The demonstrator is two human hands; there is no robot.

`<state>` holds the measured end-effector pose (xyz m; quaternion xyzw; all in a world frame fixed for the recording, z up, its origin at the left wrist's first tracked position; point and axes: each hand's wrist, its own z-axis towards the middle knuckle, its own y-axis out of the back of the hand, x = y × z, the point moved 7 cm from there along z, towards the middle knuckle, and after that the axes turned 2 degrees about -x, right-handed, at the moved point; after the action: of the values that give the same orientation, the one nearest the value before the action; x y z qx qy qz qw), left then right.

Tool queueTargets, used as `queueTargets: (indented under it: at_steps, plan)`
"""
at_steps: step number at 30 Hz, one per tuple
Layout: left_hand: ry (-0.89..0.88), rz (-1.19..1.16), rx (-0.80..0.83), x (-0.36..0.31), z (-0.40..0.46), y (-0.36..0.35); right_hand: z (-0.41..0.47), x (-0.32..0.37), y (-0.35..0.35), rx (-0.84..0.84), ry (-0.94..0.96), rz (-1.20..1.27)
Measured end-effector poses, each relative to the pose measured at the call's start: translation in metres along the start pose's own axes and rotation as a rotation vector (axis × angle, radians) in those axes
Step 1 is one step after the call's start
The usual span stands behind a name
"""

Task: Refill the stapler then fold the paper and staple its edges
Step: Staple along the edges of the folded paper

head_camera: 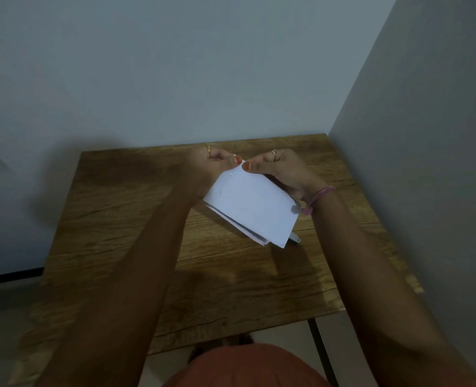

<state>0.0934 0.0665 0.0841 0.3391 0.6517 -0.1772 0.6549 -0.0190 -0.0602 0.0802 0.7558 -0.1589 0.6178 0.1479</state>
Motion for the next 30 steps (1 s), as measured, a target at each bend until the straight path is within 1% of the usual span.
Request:
queueTargets:
  at_steps: [3,7,11,14,22,24,27,30]
  plan:
    - [-0.054,0.062,-0.068,-0.004,0.003,0.011,-0.004,-0.005,0.009,-0.010,-0.038,-0.032]
    - [-0.122,0.109,-0.141,-0.008,0.007,0.030,-0.017,-0.019,0.021,0.010,-0.043,-0.027]
    - [-0.164,0.161,-0.125,-0.008,0.012,0.035,-0.028,-0.031,0.028,0.031,-0.070,0.016]
    - [-0.192,0.219,-0.105,-0.010,0.016,0.034,-0.032,-0.038,0.033,0.007,-0.094,0.016]
    - [-0.275,0.436,-0.077,-0.017,0.028,0.028,-0.033,-0.043,0.033,-0.002,-0.094,0.001]
    - [-0.327,0.465,-0.081,-0.020,0.025,0.027,-0.033,-0.040,0.032,-0.005,-0.095,0.003]
    - [-0.452,0.536,-0.060,-0.029,0.020,0.023,-0.034,-0.041,0.032,-0.002,-0.102,0.000]
    - [-0.503,0.629,-0.027,-0.032,0.021,0.019,-0.034,-0.043,0.031,-0.014,-0.113,0.007]
